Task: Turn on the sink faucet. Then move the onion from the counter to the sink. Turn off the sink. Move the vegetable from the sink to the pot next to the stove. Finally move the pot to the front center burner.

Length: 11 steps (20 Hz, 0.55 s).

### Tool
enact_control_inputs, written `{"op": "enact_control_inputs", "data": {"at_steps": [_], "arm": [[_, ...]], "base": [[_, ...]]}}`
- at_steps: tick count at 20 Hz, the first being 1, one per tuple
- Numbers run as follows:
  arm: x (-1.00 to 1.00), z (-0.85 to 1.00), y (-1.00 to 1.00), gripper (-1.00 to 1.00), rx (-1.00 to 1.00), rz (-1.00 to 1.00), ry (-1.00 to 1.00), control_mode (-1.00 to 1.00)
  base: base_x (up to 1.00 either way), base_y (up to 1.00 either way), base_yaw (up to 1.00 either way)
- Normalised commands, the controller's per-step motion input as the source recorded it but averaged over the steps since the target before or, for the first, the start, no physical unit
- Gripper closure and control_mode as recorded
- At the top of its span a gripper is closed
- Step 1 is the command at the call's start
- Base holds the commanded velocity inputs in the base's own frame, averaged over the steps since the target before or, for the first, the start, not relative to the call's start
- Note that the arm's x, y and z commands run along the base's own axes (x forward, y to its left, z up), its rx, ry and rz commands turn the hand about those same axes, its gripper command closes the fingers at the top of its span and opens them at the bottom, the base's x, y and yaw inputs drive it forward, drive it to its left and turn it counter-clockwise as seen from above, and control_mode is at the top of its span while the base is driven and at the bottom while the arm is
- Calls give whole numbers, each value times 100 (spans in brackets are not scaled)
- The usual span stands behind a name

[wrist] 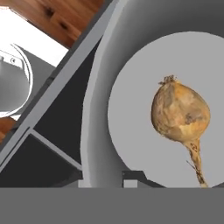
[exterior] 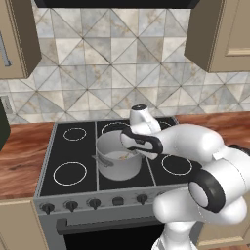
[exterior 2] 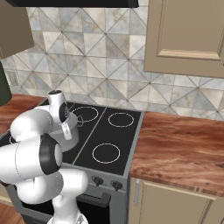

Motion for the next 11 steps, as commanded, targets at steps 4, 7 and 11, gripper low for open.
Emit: {"op": "enact_control_inputs", "data": {"at_steps": [4,7,11], "arm": [[-3,-4,8,-100,2,4,0,-100],[-1,1,0,-100,6,4,0,-100],[-1,6,0,-100,6,4,0,-100]], "base": [[0,0,0],[0,0,0],[0,0,0]]}}
